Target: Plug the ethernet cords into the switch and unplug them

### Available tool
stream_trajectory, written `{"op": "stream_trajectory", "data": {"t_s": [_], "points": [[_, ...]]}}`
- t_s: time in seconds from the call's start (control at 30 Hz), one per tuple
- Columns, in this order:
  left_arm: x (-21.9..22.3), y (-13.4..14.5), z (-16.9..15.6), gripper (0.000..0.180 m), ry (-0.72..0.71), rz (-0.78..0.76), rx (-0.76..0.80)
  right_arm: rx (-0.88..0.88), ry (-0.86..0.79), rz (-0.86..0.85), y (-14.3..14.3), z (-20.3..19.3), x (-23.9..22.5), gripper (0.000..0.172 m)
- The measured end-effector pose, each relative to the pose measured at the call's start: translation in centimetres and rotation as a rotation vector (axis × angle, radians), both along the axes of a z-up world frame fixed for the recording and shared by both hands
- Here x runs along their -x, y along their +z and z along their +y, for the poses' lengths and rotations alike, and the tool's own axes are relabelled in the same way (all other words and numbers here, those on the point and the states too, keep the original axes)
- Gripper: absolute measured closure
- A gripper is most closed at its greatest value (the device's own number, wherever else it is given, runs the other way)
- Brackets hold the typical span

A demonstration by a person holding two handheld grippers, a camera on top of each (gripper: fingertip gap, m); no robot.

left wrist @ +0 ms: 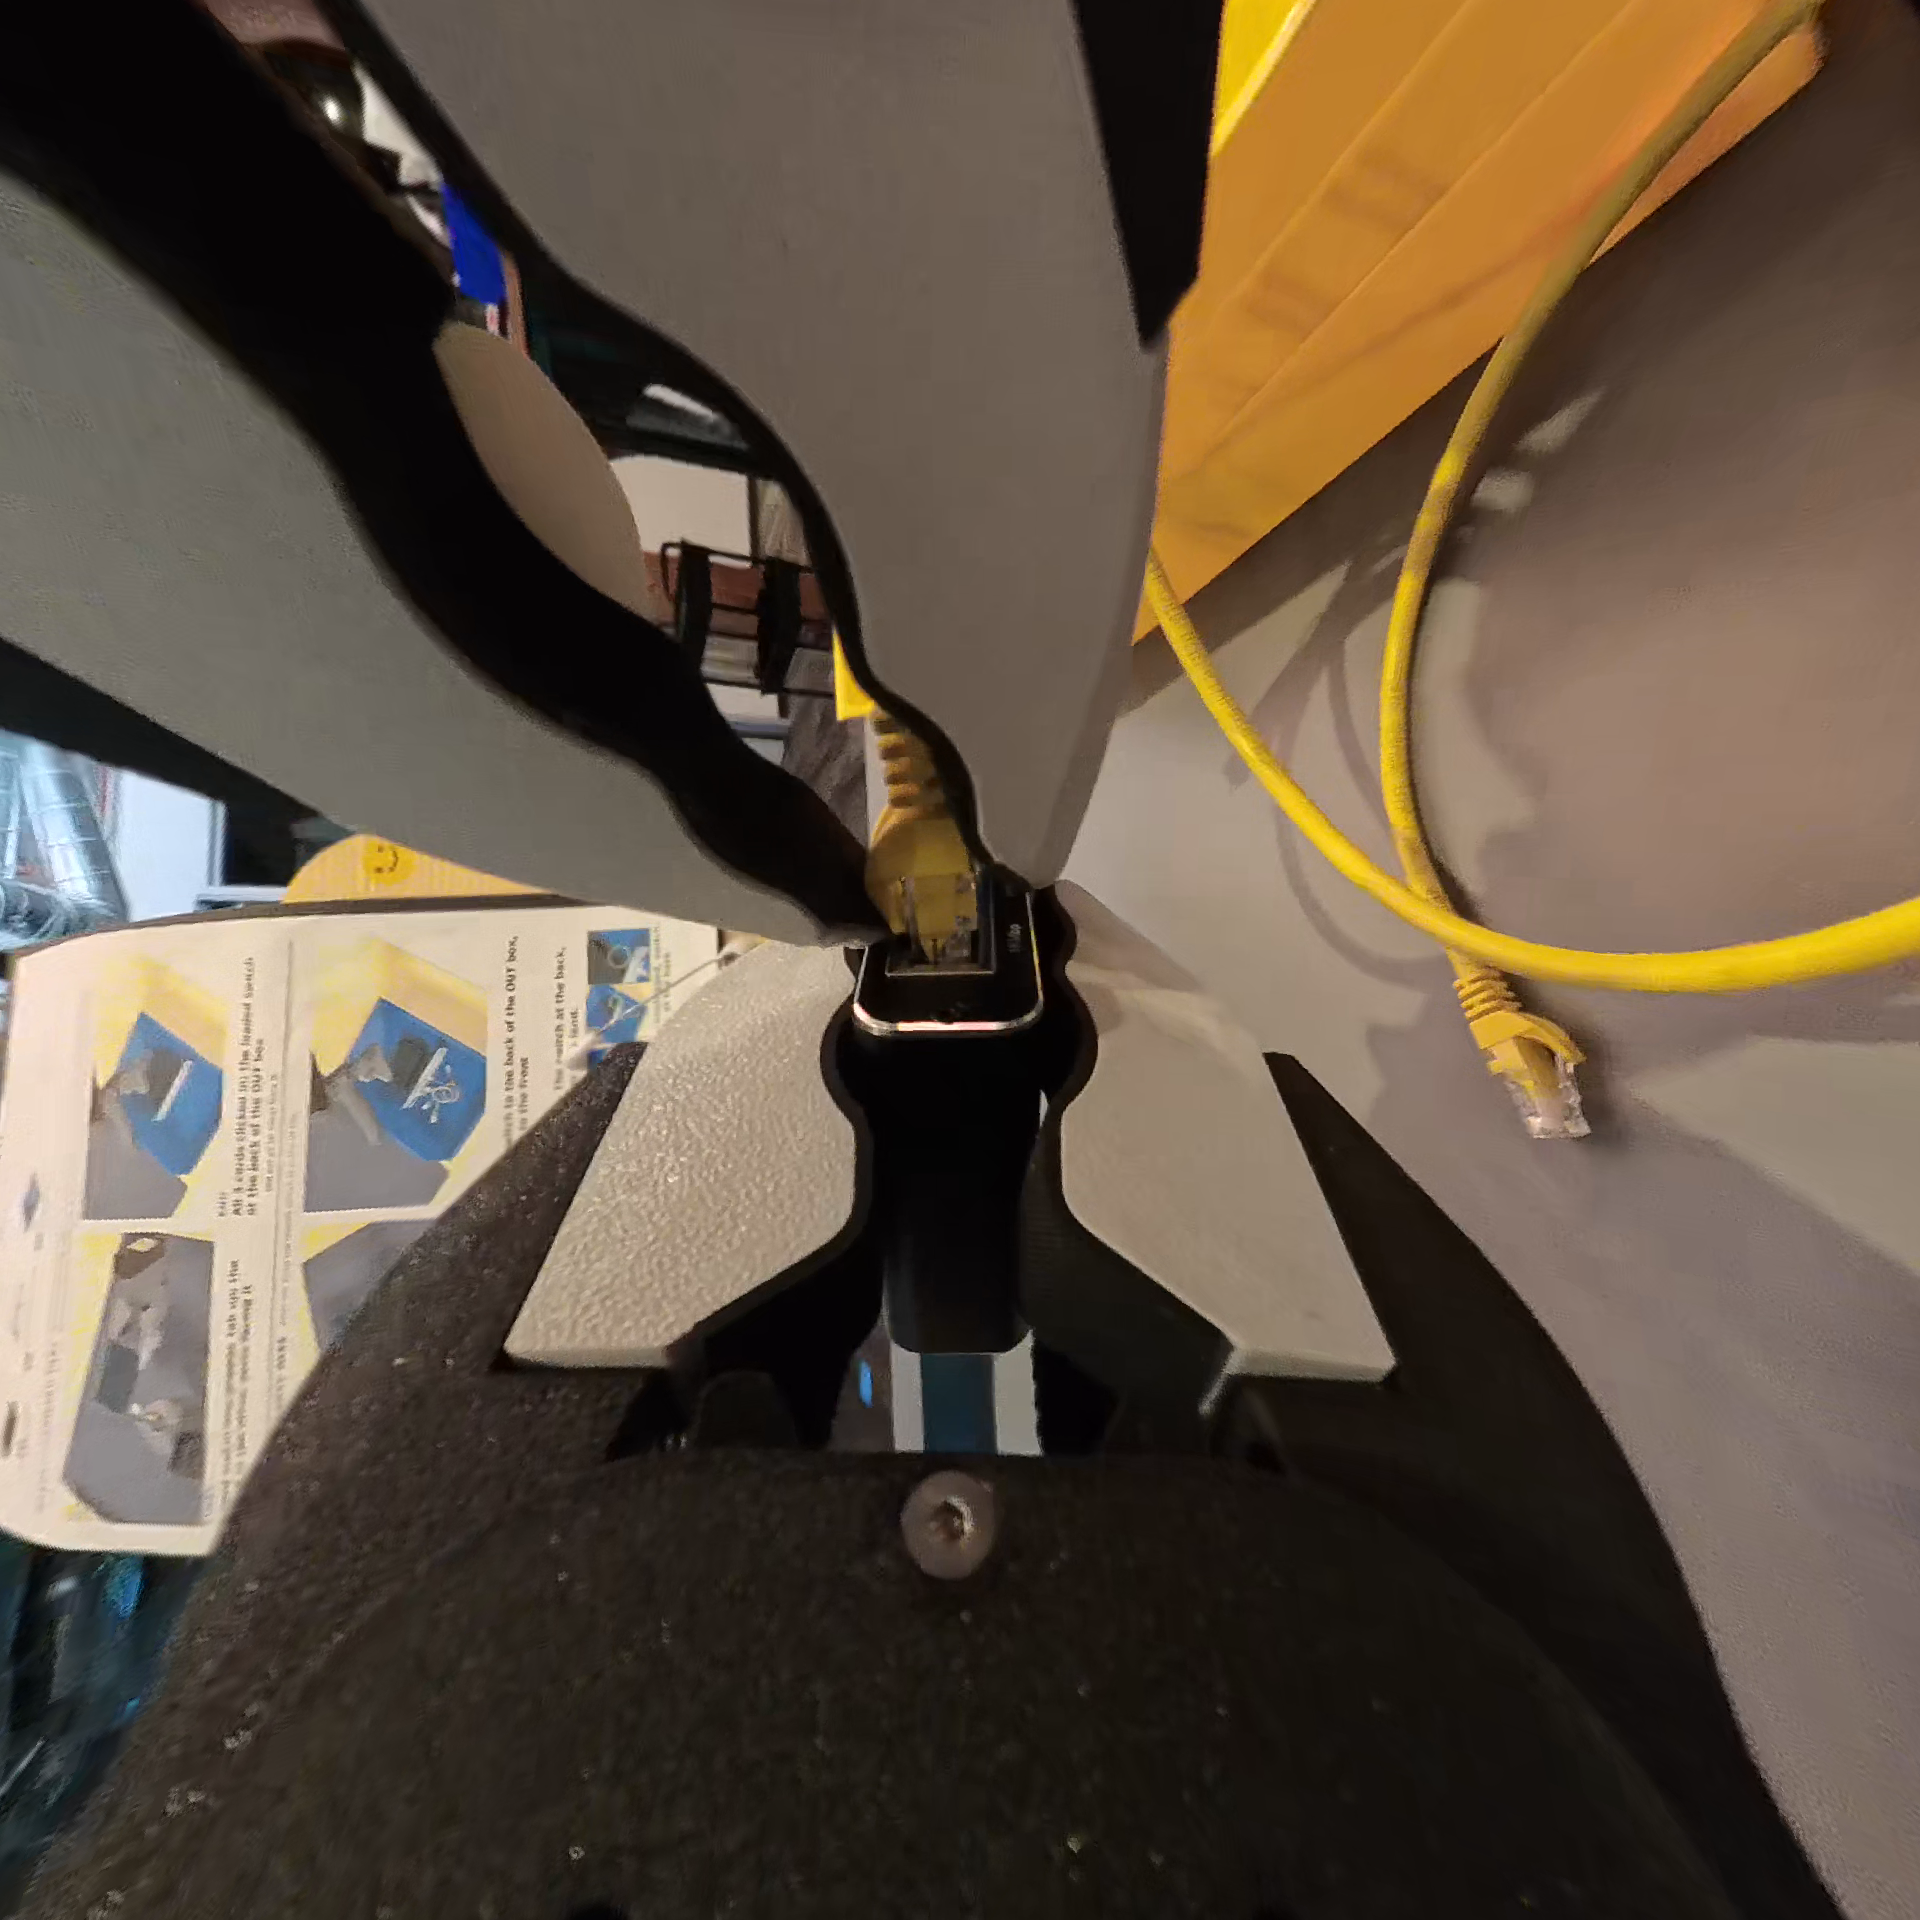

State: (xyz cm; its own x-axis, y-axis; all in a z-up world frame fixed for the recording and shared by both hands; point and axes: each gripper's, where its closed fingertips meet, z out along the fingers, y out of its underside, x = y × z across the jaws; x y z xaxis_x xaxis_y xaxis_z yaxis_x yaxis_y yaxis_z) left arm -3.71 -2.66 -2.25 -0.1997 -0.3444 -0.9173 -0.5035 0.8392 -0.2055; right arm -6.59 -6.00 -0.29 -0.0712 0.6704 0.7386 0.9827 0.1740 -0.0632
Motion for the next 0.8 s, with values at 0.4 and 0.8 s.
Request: {"op": "stream_trajectory", "data": {"t_s": [0.4,0.8], "points": [[4.2,5.6,4.1,0.154,0.165,-0.096,0.018,-0.096,0.006,0.17,4.7,-0.4,-1.4,0.156],[10.3,8.3,9.6,0.154,0.396,-0.149,0.118,-0.305,0.024,0.399,17.8,-0.8,-4.2,0.156]]}}
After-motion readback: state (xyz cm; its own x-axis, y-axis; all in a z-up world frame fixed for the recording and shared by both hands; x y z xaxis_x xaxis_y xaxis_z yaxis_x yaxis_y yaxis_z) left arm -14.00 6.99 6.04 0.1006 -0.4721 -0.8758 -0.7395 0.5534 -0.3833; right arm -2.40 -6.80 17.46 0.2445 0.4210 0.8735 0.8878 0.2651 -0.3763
